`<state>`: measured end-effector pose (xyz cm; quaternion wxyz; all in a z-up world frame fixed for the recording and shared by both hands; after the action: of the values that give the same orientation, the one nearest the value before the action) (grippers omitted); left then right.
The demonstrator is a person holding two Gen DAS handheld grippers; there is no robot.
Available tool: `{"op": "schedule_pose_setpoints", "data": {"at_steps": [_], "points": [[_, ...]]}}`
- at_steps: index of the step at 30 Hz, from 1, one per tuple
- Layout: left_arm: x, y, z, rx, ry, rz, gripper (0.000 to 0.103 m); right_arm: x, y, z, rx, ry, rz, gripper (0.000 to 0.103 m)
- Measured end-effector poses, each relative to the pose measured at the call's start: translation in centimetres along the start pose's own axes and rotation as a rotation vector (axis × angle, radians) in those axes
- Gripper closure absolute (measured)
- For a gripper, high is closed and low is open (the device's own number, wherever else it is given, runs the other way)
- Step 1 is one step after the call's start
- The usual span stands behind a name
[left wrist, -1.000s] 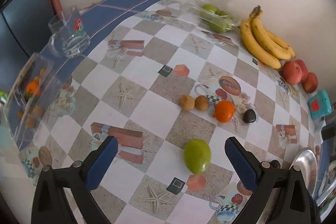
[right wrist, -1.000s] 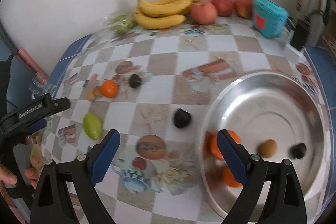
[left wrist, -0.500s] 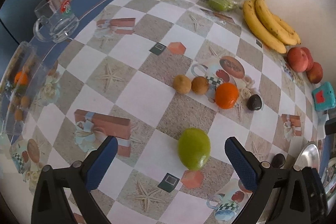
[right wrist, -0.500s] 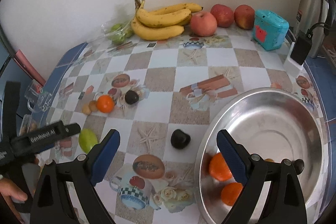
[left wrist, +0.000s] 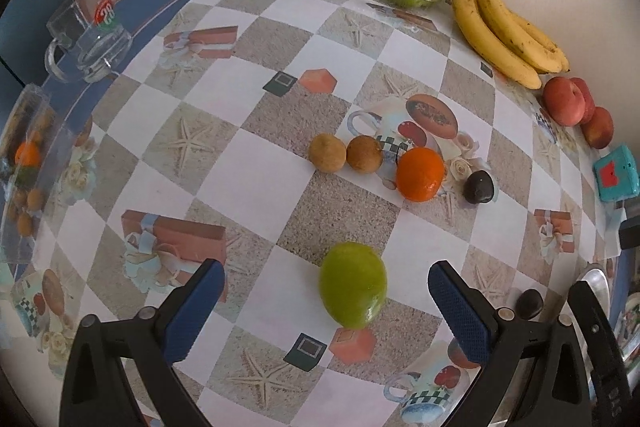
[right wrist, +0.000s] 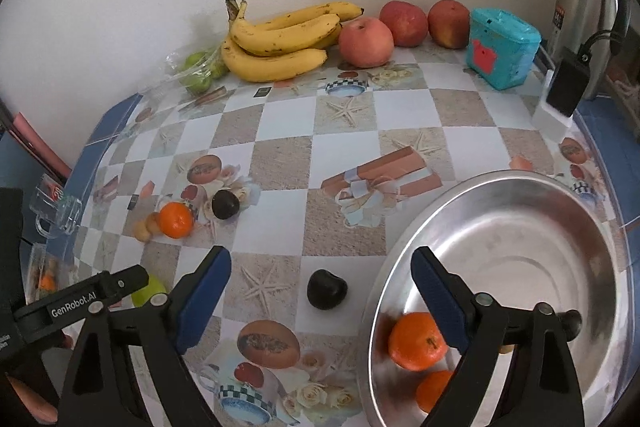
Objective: Organize fruits
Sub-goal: 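Move both open tools back toward the green mango and remaining avocado, then grasp the green mango with the left tool while the right tool grasps a black avocado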
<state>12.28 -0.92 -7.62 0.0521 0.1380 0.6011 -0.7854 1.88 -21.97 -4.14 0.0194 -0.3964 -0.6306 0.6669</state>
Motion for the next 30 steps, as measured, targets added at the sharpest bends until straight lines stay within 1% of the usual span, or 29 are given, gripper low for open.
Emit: {"op": "schedule_pose_setpoints", "data": {"at_steps": [1,2,3,4,5,7,10,13,15,16,17,21,22,23,24,26,28,30], "points": [[0.0,0.2,-0.1,0.001,-0.009,-0.002,0.000,0.0,0.2,-0.1,-0.004,0.001,-0.007,0.026],[0.0,0.3,-0.3,0.006,-0.021,-0.004,0.000,0.0,0.4,-0.1,-0.013,0.001,-0.017,0.032],[0.0,0.5,-0.4,0.015,-0.033,-0.008,0.000,0.1,0.6,-0.1,-0.017,0.002,-0.025,0.033],[0.1,0.6,-0.3,0.020,-0.038,-0.011,0.001,0.2,0.9,-0.2,-0.015,0.001,-0.034,0.038],[0.1,0.7,-0.3,0.022,-0.040,-0.014,0.001,0.2,1.1,-0.3,-0.016,-0.006,-0.037,0.046],[0.2,0.9,0.0,0.026,-0.032,-0.018,0.003,0.4,1.4,-0.6,-0.011,-0.028,-0.047,0.053],[0.4,1.4,0.6,0.033,-0.014,-0.034,0.010,0.7,1.9,-1.0,0.015,-0.068,-0.059,0.059],[0.5,1.9,1.0,0.035,-0.003,-0.048,0.015,1.1,2.5,-1.1,0.061,-0.103,-0.079,0.059],[0.5,2.1,1.1,0.036,0.002,-0.051,0.015,1.3,2.9,-1.2,0.072,-0.115,-0.090,0.059],[0.4,2.1,1.2,0.035,0.006,-0.050,0.019,1.5,3.1,-1.2,0.088,-0.123,-0.098,0.059],[0.4,2.1,1.3,0.034,0.010,-0.051,0.024,1.6,3.3,-1.2,0.102,-0.132,-0.102,0.062],[0.5,2.3,1.5,0.027,0.024,-0.057,0.027,1.8,3.8,-1.4,0.145,-0.172,-0.111,0.064],[0.5,2.3,1.6,0.030,0.029,-0.060,0.031,1.8,3.8,-1.5,0.158,-0.185,-0.109,0.064],[0.5,2.5,1.8,0.030,0.033,-0.062,0.038,1.8,3.9,-1.6,0.170,-0.197,-0.109,0.064],[0.4,2.6,2.0,0.030,0.038,-0.064,0.041,1.9,3.9,-1.7,0.181,-0.211,-0.109,0.064],[0.4,2.8,2.2,0.031,0.046,-0.068,0.055,2.0,4.0,-2.0,0.203,-0.237,-0.108,0.064],[0.3,2.8,2.4,0.030,0.056,-0.065,0.061,2.1,4.0,-2.3,0.210,-0.257,-0.110,0.064],[0.3,2.9,2.6,0.042,0.058,-0.066,0.061,2.2,4.1,-2.5,0.211,-0.265,-0.114,0.064]]}}
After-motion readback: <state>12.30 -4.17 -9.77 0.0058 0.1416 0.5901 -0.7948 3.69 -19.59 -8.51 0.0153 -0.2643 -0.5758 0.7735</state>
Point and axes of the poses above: each gripper's, at about its wrist camera, not at the fingertips, and y roughly the way its jaws point, z to its right, x to its underside, the point moved 6 cm from there along y, roughly the way its jaws point, and after that the axes turned 8 degrees about x, right-handed, at the moved point
